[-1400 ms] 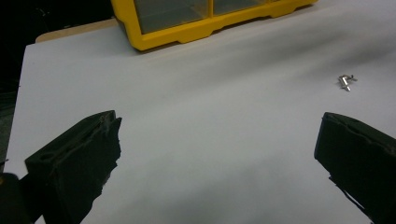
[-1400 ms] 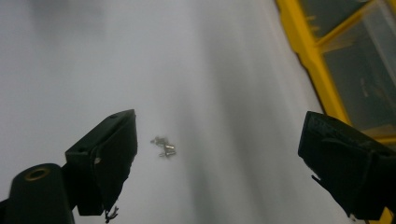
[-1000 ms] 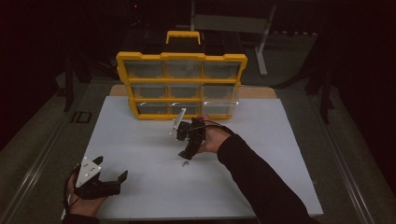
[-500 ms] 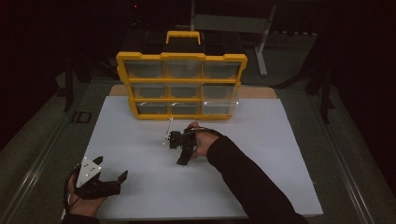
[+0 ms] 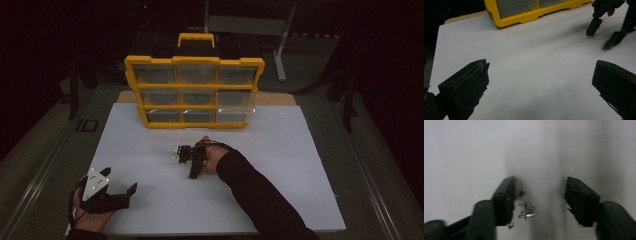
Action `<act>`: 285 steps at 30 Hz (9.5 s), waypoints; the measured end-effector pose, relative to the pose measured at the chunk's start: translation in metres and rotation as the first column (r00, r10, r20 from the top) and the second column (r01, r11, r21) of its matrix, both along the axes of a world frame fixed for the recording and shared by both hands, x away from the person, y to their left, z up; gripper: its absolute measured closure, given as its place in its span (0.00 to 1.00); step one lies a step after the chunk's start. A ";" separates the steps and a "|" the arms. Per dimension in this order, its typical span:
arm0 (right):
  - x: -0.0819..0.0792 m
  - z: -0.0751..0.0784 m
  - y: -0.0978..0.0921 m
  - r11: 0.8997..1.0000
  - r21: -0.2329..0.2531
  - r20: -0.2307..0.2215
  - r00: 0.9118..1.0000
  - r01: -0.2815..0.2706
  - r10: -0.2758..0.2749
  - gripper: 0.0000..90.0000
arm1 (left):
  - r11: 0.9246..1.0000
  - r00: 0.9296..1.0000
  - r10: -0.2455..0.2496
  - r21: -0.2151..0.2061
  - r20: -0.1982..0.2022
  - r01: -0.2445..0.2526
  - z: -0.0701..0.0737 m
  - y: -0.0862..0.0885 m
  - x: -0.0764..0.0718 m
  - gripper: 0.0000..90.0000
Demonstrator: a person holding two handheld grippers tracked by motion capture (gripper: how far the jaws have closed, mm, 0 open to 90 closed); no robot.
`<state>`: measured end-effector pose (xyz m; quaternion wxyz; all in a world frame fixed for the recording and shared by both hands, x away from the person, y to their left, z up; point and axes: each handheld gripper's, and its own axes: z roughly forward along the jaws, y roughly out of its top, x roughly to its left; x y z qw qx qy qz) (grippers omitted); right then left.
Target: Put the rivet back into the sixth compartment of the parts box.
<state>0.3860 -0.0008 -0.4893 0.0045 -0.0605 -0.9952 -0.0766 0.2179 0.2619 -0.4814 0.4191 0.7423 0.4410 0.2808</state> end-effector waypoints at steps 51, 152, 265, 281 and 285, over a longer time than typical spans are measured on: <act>0.015 0.081 0.006 0.994 0.097 0.040 0.998 0.052 -0.056 0.92 | 1.000 1.000 -0.007 0.006 -0.003 0.007 0.000 -0.001 0.000 0.02; 0.084 0.202 -0.088 0.911 0.220 0.288 0.869 0.348 -0.402 0.32 | 1.000 1.000 -0.005 -0.001 -0.004 0.005 -0.001 0.000 -0.001 0.02; -0.012 0.004 -0.002 0.994 -0.107 0.006 1.000 0.004 -0.004 0.92 | 1.000 1.000 -0.003 0.003 0.007 0.003 0.000 0.000 -0.001 0.02; -0.004 0.042 0.007 0.999 -0.036 0.030 1.000 -0.003 0.005 0.92 | 1.000 1.000 -0.003 0.002 0.007 0.003 0.000 0.000 -0.001 0.02; 0.000 0.055 0.008 1.000 -0.018 0.043 0.999 0.005 -0.005 0.92 | 1.000 1.000 -0.004 0.002 0.007 0.004 0.000 0.000 -0.001 0.02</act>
